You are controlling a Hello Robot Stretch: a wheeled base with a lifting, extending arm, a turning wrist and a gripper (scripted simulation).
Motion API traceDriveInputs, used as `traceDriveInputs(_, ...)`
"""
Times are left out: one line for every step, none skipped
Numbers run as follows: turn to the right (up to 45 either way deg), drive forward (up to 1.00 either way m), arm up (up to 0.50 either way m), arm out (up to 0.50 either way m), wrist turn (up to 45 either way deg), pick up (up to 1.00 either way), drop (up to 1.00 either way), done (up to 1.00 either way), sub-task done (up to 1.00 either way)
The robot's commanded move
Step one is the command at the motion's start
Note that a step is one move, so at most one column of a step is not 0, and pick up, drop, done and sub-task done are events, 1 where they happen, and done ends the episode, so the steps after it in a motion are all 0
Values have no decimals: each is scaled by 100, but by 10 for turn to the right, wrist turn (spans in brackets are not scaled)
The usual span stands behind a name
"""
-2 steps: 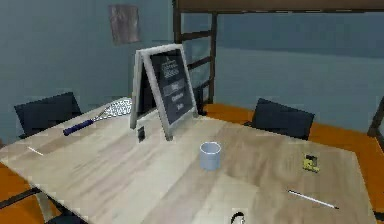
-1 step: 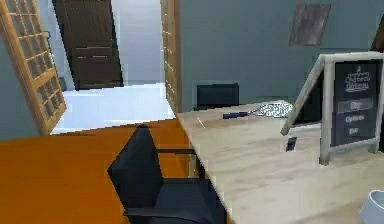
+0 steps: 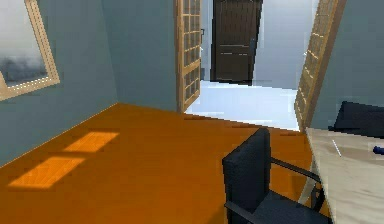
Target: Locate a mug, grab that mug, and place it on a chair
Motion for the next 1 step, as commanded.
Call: traceDriveInputs(0, 0, 50, 0, 0, 0, 0, 0, 0)
